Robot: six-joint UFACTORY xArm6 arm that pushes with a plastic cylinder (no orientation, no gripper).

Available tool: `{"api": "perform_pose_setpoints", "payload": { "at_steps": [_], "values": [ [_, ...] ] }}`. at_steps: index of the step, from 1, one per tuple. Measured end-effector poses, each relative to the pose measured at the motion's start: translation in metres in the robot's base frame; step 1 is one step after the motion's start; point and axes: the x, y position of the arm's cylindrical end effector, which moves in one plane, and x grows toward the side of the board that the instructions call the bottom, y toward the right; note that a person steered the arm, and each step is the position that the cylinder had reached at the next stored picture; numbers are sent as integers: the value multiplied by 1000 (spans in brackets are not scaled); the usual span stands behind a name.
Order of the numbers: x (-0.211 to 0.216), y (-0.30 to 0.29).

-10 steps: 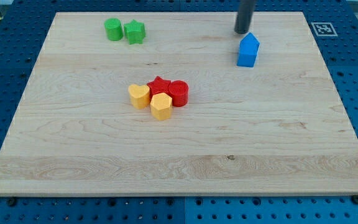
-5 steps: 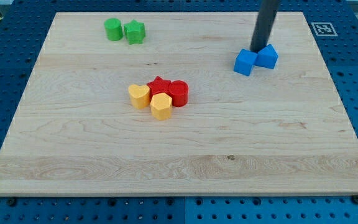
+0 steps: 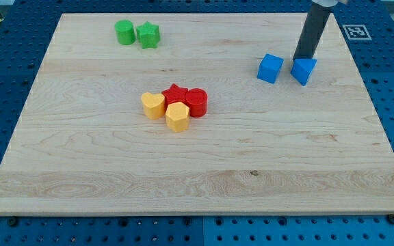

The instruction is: Separate the blue blocks from each other

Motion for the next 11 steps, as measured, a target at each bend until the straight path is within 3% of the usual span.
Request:
{"api": "perform_pose_setpoints", "payload": {
  "at_steps": [3,5,6,7,9,10,11],
  "values": [
    [-4,9],
    [-25,47],
    [9,70],
    [22,43],
    [-50,-68],
    [-44,-46],
    [5,-10]
  ]
}}
